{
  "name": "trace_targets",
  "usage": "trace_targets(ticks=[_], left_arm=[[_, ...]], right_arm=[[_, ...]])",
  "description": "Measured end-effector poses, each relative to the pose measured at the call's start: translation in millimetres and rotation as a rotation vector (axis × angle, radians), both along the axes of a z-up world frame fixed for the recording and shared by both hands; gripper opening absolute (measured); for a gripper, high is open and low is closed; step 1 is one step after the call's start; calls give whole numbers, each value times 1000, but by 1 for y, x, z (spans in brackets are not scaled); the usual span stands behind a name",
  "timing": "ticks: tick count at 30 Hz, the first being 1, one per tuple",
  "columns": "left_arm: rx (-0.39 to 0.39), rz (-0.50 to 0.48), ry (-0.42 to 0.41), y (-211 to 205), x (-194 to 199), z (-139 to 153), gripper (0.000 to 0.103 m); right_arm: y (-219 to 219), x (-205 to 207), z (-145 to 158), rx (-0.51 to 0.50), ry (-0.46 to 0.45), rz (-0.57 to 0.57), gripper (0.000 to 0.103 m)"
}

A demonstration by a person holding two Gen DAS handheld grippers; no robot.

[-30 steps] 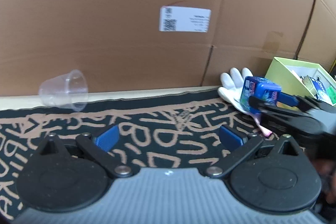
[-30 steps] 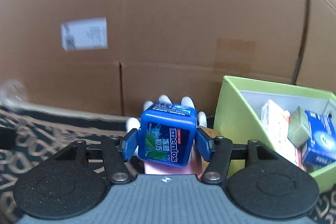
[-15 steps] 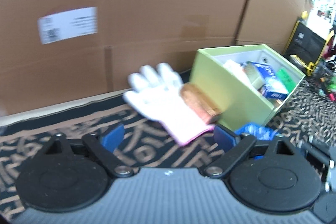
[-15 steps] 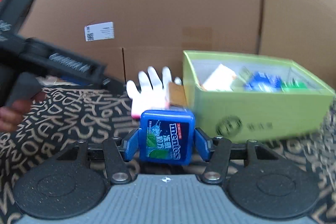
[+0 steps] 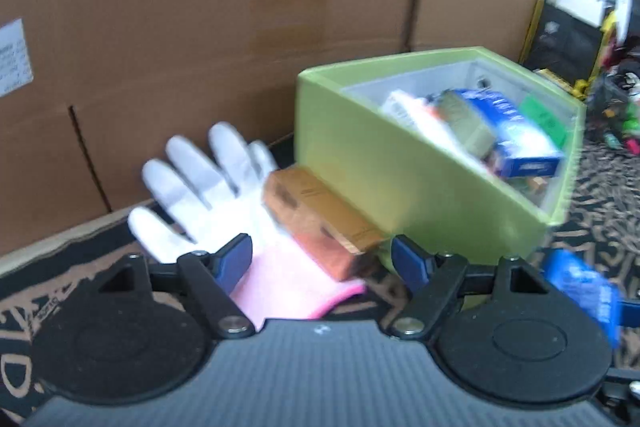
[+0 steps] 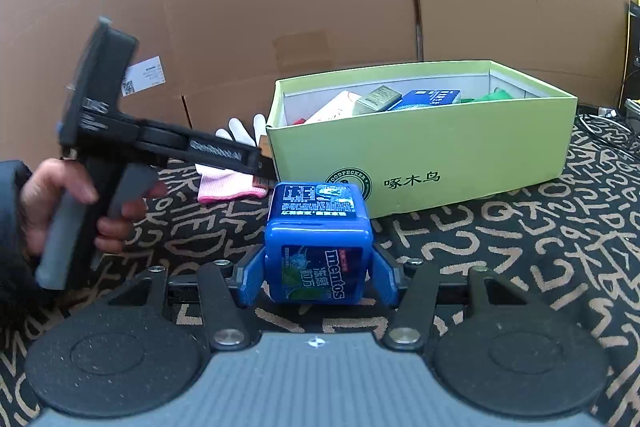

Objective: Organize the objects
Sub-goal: 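Grasp the blue mentos bottle with the right gripper while the left grasps the copper box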

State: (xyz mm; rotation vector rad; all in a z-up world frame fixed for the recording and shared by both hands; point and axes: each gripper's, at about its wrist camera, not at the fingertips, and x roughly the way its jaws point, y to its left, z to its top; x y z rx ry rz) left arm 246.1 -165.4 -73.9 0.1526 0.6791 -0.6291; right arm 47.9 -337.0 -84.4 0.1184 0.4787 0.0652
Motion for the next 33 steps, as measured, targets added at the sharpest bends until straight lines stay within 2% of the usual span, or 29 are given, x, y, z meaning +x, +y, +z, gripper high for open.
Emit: trace_targets(ticks=[4,8,11,13,16,19,23,28,30,33], left_arm=[[1,153,30,19,17,-6,77],[-33,278,62,51,24,-5,79],[-86,245,88,57,24,-1,80],[-95,182,66,47,18,2,84],[-23,120,-7,22,12,1,84],[4,105,-3,3,17,-3,84],[-15,155,14,-1,29,-6,84],[9,355,23,29,44,-8,82],[-21,427,64,49,52,-9,82],[-86,383,82,59,47,-3,82]], right_arm=[[-1,2,-1,18,0,6,60],[-4,3,-2,37,4,7,60],[-3,3,-1,34,8,10,60],[-3,3,-1,34,8,10,60],[-5,3,-1,39,6,2,60],[-6,3,-1,41,6,-2,60],[-5,3,-1,41,10,-1,60],[-6,3,-1,55,10,0,60],[-6,4,-1,58,12,1,60],[-5,4,-1,60,17,3,61]])
